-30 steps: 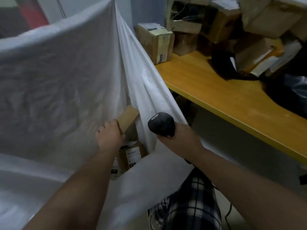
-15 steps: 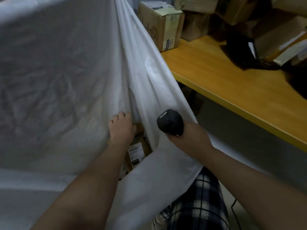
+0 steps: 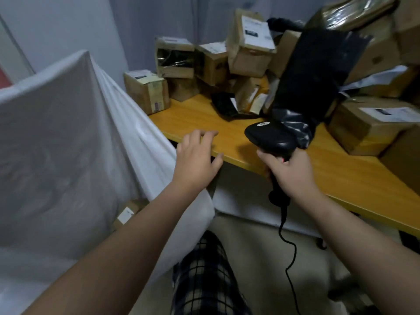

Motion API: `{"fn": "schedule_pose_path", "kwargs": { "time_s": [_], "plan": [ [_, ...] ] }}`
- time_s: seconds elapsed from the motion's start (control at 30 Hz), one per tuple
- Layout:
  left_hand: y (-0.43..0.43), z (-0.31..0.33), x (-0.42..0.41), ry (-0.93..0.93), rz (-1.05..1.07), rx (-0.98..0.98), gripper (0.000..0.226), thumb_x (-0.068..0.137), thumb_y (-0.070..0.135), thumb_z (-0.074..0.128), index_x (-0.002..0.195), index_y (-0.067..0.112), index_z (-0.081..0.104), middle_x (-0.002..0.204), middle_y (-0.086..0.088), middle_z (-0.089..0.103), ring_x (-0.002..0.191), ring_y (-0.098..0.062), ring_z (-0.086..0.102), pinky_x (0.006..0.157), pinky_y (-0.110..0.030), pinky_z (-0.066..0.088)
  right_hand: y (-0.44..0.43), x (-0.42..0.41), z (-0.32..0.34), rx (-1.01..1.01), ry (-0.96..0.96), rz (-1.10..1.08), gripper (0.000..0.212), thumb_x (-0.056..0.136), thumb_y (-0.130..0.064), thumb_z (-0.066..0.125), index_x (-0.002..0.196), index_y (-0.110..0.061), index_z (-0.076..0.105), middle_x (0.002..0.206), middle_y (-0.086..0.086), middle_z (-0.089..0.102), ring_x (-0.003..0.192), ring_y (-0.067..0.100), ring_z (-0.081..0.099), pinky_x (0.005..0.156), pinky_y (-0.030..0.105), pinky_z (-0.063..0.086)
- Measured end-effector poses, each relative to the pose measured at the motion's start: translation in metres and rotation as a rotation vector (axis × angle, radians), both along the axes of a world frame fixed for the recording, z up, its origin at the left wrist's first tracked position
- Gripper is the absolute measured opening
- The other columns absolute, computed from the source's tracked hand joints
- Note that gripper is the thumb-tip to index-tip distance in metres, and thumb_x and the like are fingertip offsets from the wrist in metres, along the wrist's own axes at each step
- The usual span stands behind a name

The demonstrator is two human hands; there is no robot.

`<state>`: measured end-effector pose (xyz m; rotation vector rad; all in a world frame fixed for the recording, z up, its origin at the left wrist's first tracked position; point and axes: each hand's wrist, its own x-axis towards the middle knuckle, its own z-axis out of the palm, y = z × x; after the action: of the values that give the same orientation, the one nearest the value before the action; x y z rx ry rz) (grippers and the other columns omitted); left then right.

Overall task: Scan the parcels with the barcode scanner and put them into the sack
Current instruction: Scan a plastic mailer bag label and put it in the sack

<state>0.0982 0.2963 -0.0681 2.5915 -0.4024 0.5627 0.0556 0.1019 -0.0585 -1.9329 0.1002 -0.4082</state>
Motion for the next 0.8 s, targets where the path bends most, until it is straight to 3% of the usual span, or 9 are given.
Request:
{"fn": "schedule_pose_path", "kwargs": {
  "time_s": [0.13,0.23,0.43,0.57,0.7,0.8],
  "plan": [
    [-0.051,0.008,-0.003,0.058,-0.096,-0.016,0.054,0.091,0.038,0.058,0.14,0.02,0.042,0.133,-0.005,0.043,0.123,-0.026,0.039,0.1,-0.035,0.032,-0.051,-0.02,0.011,0.175,-0.041,-0.095,0.021,0.085,-0.021,0.072,0.072,-0.01,0.06,0.056,0.009,0.057,0.046,0.023,0.057,0.05,0.033,0.048],
    [-0.09,0.01,0.002,0.165,-0.142,-0.08,0.066,0.09,0.045,0.06,0.144,0.017,0.034,0.137,-0.007,0.038,0.127,-0.026,0.038,0.104,-0.036,0.034,-0.087,-0.032,0.014,0.334,-0.022,-0.184,0.026,0.088,-0.024,0.069,0.07,-0.009,0.059,0.053,0.009,0.057,0.044,0.022,0.055,0.049,0.03,0.047],
    [-0.18,0.025,0.031,0.309,-0.092,-0.234,0.117,0.074,0.058,0.072,0.153,0.013,-0.003,0.156,-0.013,0.009,0.14,-0.035,0.024,0.111,-0.04,0.029,-0.129,-0.046,0.008,0.615,0.038,-0.262,0.025,0.09,-0.027,0.066,0.08,-0.005,0.06,0.054,0.009,0.058,0.046,0.022,0.055,0.049,0.031,0.049],
    [-0.224,0.023,0.054,0.425,0.075,-0.243,0.135,0.067,0.062,0.075,0.149,0.015,-0.021,0.16,-0.014,-0.009,0.145,-0.036,0.011,0.116,-0.046,0.023,-0.134,-0.046,0.001,0.675,0.013,-0.241,0.027,0.091,-0.026,0.065,0.078,-0.003,0.061,0.054,0.011,0.058,0.045,0.022,0.054,0.046,0.029,0.05],
    [-0.234,0.011,0.065,0.428,0.153,-0.255,0.124,0.077,0.044,0.076,0.15,0.01,-0.019,0.159,-0.017,-0.01,0.145,-0.037,0.014,0.116,-0.044,0.024,-0.136,-0.042,-0.001,0.721,0.017,-0.212,0.029,0.091,-0.028,0.065,0.081,0.0,0.062,0.056,0.012,0.057,0.045,0.022,0.055,0.046,0.028,0.05],
    [-0.226,0.003,0.066,0.338,0.126,-0.256,0.087,0.092,0.026,0.059,0.153,0.006,0.0,0.159,-0.019,0.01,0.135,-0.036,0.037,0.107,-0.041,0.039,-0.137,-0.042,-0.001,0.721,0.016,-0.205,0.03,0.091,-0.027,0.065,0.079,0.0,0.062,0.057,0.013,0.057,0.044,0.022,0.054,0.046,0.028,0.05]
  ]
}}
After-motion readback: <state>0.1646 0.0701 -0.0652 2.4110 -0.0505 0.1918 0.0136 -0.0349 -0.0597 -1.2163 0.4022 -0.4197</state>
